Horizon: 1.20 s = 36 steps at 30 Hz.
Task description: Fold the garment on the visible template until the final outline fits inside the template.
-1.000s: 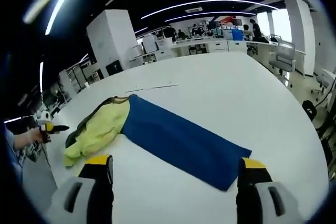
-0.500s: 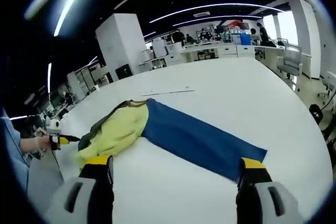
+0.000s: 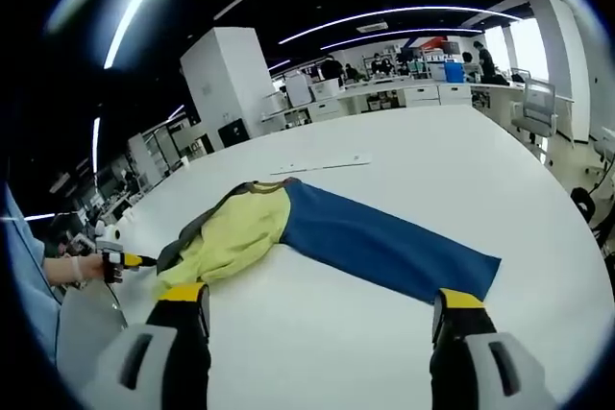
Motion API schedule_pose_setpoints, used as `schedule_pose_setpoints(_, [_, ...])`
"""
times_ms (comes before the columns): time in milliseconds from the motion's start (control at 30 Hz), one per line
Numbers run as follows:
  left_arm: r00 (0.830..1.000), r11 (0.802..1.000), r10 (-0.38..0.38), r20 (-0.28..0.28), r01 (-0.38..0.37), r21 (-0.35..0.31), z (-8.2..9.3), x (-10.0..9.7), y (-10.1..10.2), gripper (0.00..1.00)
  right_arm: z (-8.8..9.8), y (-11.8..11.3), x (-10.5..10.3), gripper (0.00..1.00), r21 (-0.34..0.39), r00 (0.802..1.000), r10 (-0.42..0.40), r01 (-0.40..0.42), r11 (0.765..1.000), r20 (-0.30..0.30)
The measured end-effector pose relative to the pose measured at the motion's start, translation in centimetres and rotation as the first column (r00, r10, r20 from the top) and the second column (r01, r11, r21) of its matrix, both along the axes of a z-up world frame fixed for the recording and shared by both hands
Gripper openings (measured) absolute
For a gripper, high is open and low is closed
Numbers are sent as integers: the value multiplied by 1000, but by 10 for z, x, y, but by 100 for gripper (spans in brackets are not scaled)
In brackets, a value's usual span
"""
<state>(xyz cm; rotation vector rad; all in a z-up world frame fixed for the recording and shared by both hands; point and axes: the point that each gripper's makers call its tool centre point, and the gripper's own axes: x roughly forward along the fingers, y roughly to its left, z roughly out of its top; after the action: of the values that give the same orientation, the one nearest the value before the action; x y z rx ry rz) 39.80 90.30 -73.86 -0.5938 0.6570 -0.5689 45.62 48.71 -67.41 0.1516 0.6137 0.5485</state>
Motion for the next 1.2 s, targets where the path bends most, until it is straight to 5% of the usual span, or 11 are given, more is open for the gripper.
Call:
schedule_pose_setpoints(167, [999,999,36,-3,-36,15,-7,6,3,37,0,5,-6,97,13,1000,5,-5,1000,0])
schedule_pose_setpoints(467, [998,998,63,-17,-63,-4,-8,11,7,5,4,-4,-12,96,24,1000,-22,22,999,3])
schedule_pose_setpoints(633, [1000,1000,28,-15,-28,-1,-3,14,2,0,2,-4,-16,96,28,1000,-26,26,999,-3])
schedule_pose_setpoints(767, [999,999,-30,28,31,-37,22,21,-13,0,2,-3,-18,96,30,1000,-28,28,999,-7])
schedule_pose_setpoints(967, [984,991,-132,117,134,-4,63,45,-38,0,2,-4,-19,96,37,999,-33,34,999,-7])
schedule_pose_setpoints(1200, [973,981,-191,129,191,14,73,81,-60,0,2,-5,-21,95,35,999,-31,31,999,-13])
